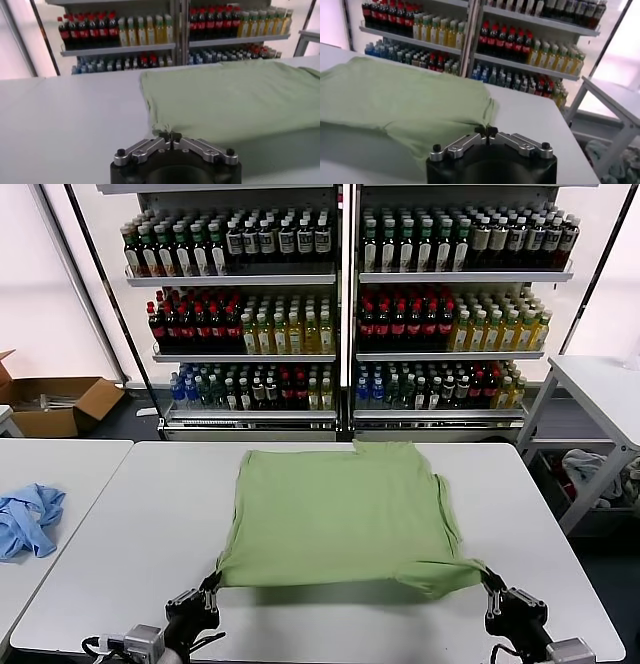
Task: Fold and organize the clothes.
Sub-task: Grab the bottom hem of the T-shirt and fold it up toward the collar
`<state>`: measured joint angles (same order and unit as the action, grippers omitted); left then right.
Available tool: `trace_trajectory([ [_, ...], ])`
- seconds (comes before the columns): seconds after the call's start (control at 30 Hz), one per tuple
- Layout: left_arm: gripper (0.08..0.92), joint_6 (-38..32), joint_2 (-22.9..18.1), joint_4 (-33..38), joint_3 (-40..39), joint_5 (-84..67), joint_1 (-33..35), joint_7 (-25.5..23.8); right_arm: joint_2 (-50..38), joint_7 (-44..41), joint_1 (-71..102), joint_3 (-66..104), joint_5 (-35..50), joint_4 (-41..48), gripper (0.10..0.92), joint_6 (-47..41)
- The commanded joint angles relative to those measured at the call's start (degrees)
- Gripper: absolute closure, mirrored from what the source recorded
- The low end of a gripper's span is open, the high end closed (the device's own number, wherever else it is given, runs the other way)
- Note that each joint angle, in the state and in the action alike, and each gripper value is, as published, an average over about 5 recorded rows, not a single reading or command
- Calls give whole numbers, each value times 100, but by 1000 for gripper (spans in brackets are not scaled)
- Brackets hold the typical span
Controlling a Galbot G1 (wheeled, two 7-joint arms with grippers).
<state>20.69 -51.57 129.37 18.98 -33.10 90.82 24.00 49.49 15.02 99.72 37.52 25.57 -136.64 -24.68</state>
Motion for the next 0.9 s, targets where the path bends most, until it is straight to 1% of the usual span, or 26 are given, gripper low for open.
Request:
trace_trajectory([
  [0.03, 916, 81, -99, -266, -287, -8, -1209, 36, -193, -111, -1116, -174, 3, 337, 919, -78],
  [0.23, 916, 302, -215, -893, -771, -20, -2346, -52, -438, -368, -2740, -1206, -21, 1162, 919, -349],
  [0.43, 916, 370, -348, -1538, -1141, 0, -3033, -60, -411, -549, -3756, -2103, -66, 1930, 919, -461],
  [0.6, 916, 414, -425, -2005, -1294, 66, -3383, -123, -317, -691, -4305, -2536, -175, 2589, 919, -436],
  [0.9, 916, 419, -544, -2591, -1408, 264, -3725, -165, -161, -832, -4788, -2892, -393, 3200, 919, -377],
])
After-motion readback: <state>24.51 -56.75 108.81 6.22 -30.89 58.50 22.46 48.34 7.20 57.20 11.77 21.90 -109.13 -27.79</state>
